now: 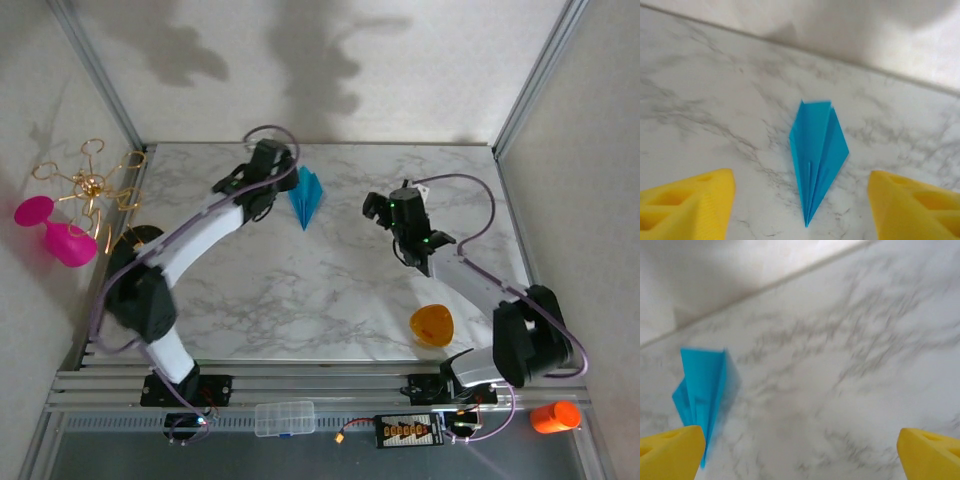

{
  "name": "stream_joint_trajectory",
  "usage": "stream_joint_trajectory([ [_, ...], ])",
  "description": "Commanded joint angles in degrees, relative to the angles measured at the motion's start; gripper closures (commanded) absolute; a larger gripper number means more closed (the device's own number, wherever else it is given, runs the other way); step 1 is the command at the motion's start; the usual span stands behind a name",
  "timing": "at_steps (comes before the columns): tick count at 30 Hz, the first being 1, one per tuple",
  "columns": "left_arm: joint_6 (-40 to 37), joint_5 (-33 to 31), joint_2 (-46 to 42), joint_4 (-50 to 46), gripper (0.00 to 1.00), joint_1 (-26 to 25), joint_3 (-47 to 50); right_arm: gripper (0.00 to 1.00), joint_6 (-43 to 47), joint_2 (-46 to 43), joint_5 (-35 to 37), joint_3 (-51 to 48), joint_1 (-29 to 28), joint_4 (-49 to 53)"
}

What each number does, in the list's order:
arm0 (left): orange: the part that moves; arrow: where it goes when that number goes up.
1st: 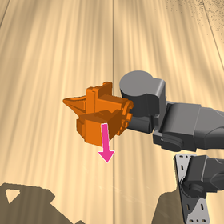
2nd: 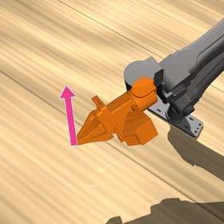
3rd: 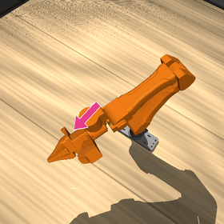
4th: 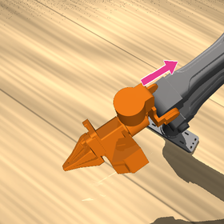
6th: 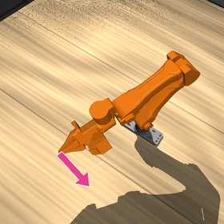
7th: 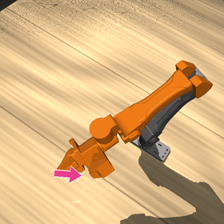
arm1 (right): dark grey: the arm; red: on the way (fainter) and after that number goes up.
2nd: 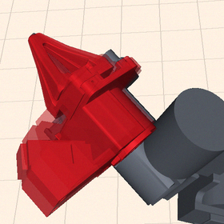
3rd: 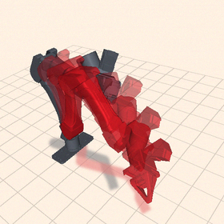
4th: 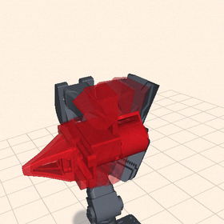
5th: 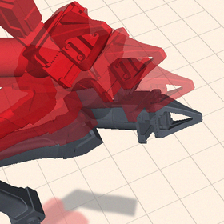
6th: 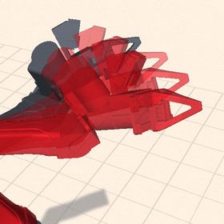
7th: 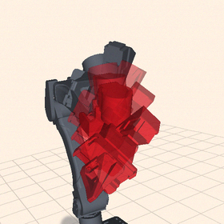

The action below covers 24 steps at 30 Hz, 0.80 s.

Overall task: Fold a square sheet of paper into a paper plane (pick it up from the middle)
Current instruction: Move the paper plane to the top-center of the table, then reset both arms

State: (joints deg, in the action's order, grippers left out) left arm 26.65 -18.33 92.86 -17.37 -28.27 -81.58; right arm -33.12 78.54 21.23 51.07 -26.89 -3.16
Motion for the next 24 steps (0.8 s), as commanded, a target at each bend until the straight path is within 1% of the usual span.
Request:
stream_joint_trajectory([
  [1, -4.12, -12.17, -11.71, 12.56, 0.17, 1.26, 12.78, 0.01, 7.24, -4.88, 14.68, 0.02, 0.61, -2.49],
  [5, -9.03, -19.89, -24.67, 23.76, 0.02, 2.43, 30.05, 0.01, 12.69, -9.92, 21.76, -6.57, 1.17, -10.21],
  [8, -11.57, -26.97, -33.97, 32.40, 0.01, 3.15, 43.33, 0.01, 15.12, -13.42, 24.38, -13.25, 2.40, -16.83],
  [9, -11.12, -30.51, -37.00, 35.18, 0.01, 3.21, 47.31, 0.01, 15.64, -14.37, 25.45, -16.06, 3.13, -19.68],
  [10, -10.68, -32.56, -39.77, 37.75, 0.01, 3.50, 50.71, 0.01, 15.77, -15.18, 27.08, -18.98, 3.82, -22.82],
  [13, -10.67, -35.56, -45.00, 42.91, 0.01, 5.27, 58.78, 0.01, 14.82, -16.34, 28.83, -24.99, 6.36, -26.97],
  [15, -10.71, -36.99, -46.33, 44.97, 0.01, 6.52, 62.52, 0.01, 14.92, -16.10, 29.80, -27.75, 8.02, -29.30],
  [17, -10.66, -36.47, -46.18, 47.43, 0.01, 8.37, 65.77, 0.01, 16.49, -14.96, 28.78, -30.41, 9.91, -33.27],
  [19, -11.91, -34.05, -44.66, 50.97, 0.01, 10.30, 68.56, 0.01, 18.29, -13.06, 27.23, -32.54, 11.49, -37.49],
  [23, -16.75, -24.98, -38.37, 62.12, 0.01, 14.57, 72.77, 0.01, 23.85, -9.04, 18.80, -35.95, 13.85, -48.99],
  [24, -17.67, -21.87, -36.82, 64.29, 0.01, 15.84, 73.17, 0.01, 25.62, -8.24, 15.88, -38.67, 14.25, -52.73],
])
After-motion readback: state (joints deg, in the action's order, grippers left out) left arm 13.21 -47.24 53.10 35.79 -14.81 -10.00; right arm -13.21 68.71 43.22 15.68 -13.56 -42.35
